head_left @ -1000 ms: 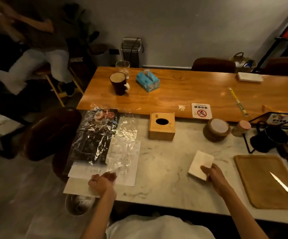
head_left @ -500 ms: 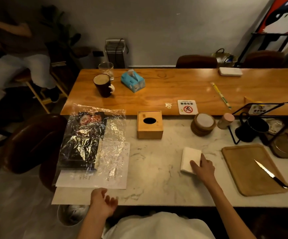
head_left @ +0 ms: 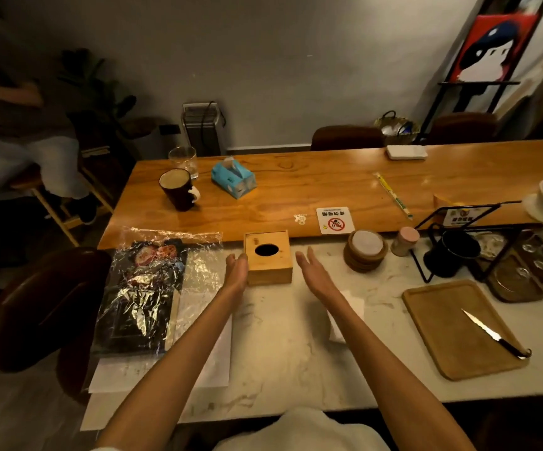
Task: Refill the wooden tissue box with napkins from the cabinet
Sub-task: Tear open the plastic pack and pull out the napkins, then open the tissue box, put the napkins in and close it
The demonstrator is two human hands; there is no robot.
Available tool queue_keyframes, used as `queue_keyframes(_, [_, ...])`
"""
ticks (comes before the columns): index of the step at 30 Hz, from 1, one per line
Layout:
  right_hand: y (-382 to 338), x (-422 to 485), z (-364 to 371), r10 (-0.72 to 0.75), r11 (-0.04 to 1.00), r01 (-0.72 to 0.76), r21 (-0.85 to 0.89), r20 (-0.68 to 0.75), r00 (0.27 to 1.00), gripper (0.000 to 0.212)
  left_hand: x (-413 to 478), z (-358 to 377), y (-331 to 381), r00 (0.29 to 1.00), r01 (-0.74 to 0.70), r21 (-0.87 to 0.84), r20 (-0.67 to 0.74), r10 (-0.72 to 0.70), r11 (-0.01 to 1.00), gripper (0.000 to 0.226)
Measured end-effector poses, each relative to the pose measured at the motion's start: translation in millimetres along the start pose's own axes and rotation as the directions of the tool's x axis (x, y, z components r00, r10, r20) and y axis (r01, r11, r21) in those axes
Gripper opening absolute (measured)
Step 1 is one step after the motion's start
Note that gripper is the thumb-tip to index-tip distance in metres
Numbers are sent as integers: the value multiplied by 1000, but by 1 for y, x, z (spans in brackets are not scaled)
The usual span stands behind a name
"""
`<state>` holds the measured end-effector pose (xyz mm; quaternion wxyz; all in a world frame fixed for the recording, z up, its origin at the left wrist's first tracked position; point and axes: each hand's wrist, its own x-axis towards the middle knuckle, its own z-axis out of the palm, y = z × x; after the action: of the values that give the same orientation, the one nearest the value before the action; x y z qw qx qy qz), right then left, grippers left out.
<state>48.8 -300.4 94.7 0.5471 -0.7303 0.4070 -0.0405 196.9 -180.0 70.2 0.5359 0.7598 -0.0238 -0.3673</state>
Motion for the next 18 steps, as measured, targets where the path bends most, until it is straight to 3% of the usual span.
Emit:
queue_keyframes(3, [-9, 12, 17, 45, 928, -105, 358, 173, 984, 64, 63, 5, -28, 993, 9, 66, 117, -17, 998, 72])
queue_keyframes(6, [23, 39, 31, 31, 878, -127, 461, 210, 977, 93, 53, 8, -29, 992, -67, 87, 108, 57, 994, 54])
queue_keyframes(8, [27, 33, 34, 64, 894, -147, 423, 204, 977, 95, 24, 7, -22, 989, -103, 94, 116, 92, 990, 51])
queue_keyframes(11, [5, -20, 29, 110, 910, -160, 384, 148, 983, 73, -4, 3, -32, 983, -116, 108, 156, 98, 987, 48])
queue_keyframes(15, [37, -76, 31, 131, 925, -182, 333, 170, 977, 105, -60, -4, -68, 967, -177, 92, 202, 155, 980, 56])
queue_keyframes(18, [59, -115, 38, 147, 922, -195, 333, 164, 975, 88, -110, -5, -91, 976, -168, 103, 159, 151, 980, 49])
